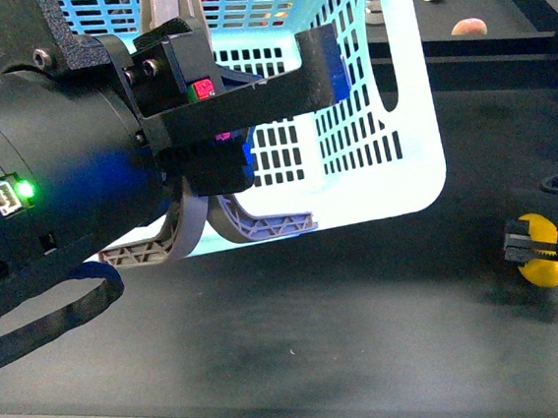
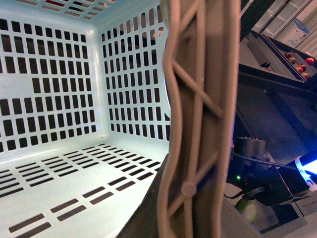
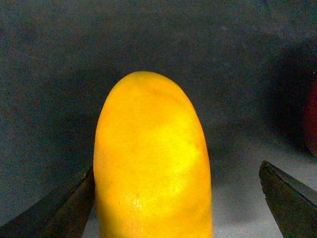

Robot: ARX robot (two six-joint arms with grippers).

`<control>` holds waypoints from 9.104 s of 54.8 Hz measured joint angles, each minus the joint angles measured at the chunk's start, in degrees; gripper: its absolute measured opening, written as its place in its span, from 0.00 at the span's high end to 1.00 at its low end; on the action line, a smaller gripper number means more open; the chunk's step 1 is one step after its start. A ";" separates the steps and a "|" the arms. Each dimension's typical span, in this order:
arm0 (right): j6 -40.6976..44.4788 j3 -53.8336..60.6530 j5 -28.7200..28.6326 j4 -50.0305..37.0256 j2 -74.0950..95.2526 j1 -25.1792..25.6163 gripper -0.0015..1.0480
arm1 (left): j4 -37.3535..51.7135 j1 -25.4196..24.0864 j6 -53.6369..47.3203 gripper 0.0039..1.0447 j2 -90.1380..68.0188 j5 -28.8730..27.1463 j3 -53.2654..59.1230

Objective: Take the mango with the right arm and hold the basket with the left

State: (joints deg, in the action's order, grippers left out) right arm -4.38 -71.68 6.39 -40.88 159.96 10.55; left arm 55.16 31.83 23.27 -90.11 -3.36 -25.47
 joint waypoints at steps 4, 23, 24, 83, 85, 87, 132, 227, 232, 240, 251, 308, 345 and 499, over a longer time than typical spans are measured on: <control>0.00 -0.02 0.13 0.02 0.11 0.00 0.08 | 0.00 0.00 0.00 0.95 0.00 -0.02 0.00; -0.22 -0.13 0.85 0.00 0.13 0.20 0.47 | 0.00 0.00 0.00 0.95 0.00 0.00 0.00; -0.22 -0.11 0.83 -0.02 0.13 0.20 0.47 | 0.00 0.00 0.00 0.95 0.00 -0.02 0.00; -18.08 21.31 -21.27 1.38 -47.82 -11.43 0.47 | 0.00 0.00 0.00 0.95 0.00 0.00 0.00; -18.29 21.53 -22.01 1.49 -49.05 -12.13 0.47 | 0.00 0.00 0.00 0.95 0.00 0.00 0.00; -18.97 21.84 -23.21 1.66 -51.28 -13.64 0.47 | 0.00 0.00 0.00 0.95 0.00 0.00 0.00; -19.47 16.98 -22.32 3.63 -51.60 -30.49 0.21 | 0.00 0.00 0.02 0.95 0.00 0.00 -0.02; 3.41 63.17 -5.99 9.92 -120.13 -10.95 0.75 | -0.04 -0.07 0.48 0.95 -0.48 0.00 -0.04; 3.76 64.70 -6.25 10.86 -122.70 -10.69 0.91 | -0.04 -0.07 0.50 0.95 -0.48 0.02 -0.04; 4.13 66.71 -6.29 12.83 -126.40 -10.67 0.98 | -0.04 -0.07 0.50 0.95 -0.48 0.04 -0.04; 4.13 68.26 -6.32 15.89 -131.32 -10.67 0.98 | -0.04 -0.07 0.50 0.95 -0.48 0.00 -0.04; 4.22 71.34 -6.51 40.50 -159.16 -10.67 0.98 | -0.02 -0.07 0.44 0.95 -0.48 0.04 -0.04; 4.33 71.34 -6.49 40.74 -159.64 -10.67 0.81 | -0.02 -0.07 0.52 0.95 -0.48 0.00 -0.04; 4.35 71.34 -6.49 40.76 -159.71 -10.67 0.08 | -21.97 -21.66 56.39 0.13 -32.41 -25.66 -37.38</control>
State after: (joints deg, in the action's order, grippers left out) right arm -0.03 -0.34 -0.10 -0.12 0.25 -0.12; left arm 33.19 10.17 79.66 -122.52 -29.02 -62.85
